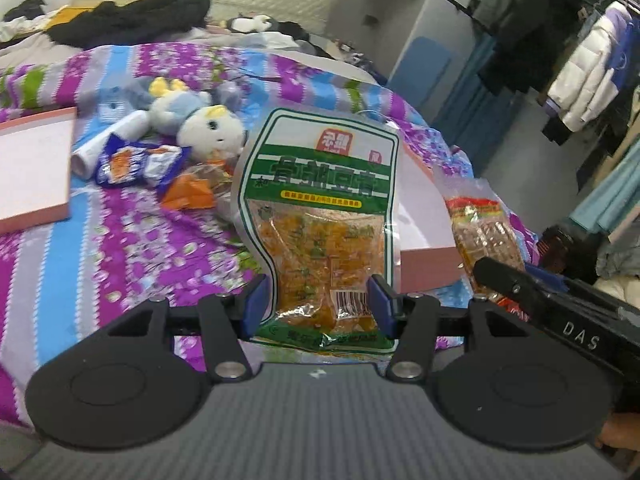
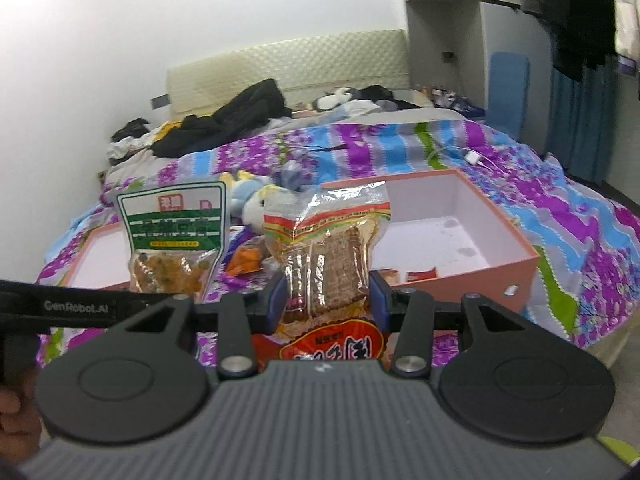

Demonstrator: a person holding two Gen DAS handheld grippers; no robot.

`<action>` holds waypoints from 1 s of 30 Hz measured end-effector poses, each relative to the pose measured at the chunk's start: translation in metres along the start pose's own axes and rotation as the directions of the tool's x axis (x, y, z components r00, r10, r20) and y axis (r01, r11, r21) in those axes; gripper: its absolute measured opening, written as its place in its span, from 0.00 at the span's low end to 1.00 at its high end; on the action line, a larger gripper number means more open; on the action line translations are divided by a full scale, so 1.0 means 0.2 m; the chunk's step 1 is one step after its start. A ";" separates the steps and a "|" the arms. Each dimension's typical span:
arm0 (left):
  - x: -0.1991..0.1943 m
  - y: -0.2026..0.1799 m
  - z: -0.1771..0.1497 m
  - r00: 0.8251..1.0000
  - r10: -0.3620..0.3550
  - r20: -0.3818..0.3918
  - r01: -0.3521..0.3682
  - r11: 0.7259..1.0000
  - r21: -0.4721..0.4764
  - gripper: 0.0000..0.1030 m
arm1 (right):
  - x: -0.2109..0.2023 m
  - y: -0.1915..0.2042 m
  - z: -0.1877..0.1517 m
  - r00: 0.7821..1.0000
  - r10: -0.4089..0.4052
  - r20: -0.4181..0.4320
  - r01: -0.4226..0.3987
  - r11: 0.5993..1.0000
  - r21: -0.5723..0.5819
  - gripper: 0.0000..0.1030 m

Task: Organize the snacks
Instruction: 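Carry both packets over the pink shoebox and open both grippers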

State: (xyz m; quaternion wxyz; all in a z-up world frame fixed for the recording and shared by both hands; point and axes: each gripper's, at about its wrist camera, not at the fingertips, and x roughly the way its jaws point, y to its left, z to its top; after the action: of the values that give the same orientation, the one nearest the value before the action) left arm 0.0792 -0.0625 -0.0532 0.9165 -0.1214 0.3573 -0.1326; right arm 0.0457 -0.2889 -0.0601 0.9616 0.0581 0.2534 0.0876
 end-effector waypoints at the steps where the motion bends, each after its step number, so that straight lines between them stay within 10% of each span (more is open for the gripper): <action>1: 0.04 -0.01 0.02 1.000 -0.007 -0.003 0.007 1.000 0.007 0.58 | 0.02 -0.02 0.00 1.000 -0.006 -0.004 0.006 1.000 0.007 0.45; 19: 0.93 -0.20 0.56 0.996 -0.027 -0.080 0.035 0.995 0.091 0.59 | 0.67 -0.46 0.22 0.997 -0.062 -0.054 0.065 0.996 0.061 0.45; 30: 1.38 -0.20 0.62 0.989 -0.010 -0.144 0.025 0.994 0.103 0.59 | 1.06 -0.64 0.19 0.988 -0.085 -0.131 0.094 0.993 0.065 0.46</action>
State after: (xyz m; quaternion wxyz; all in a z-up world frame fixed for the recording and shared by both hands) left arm 0.3530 -0.1757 -0.1237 0.8923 -0.0664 0.4138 -0.1677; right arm 0.2629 -0.3745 -0.1488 0.9437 0.0748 0.3199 0.0388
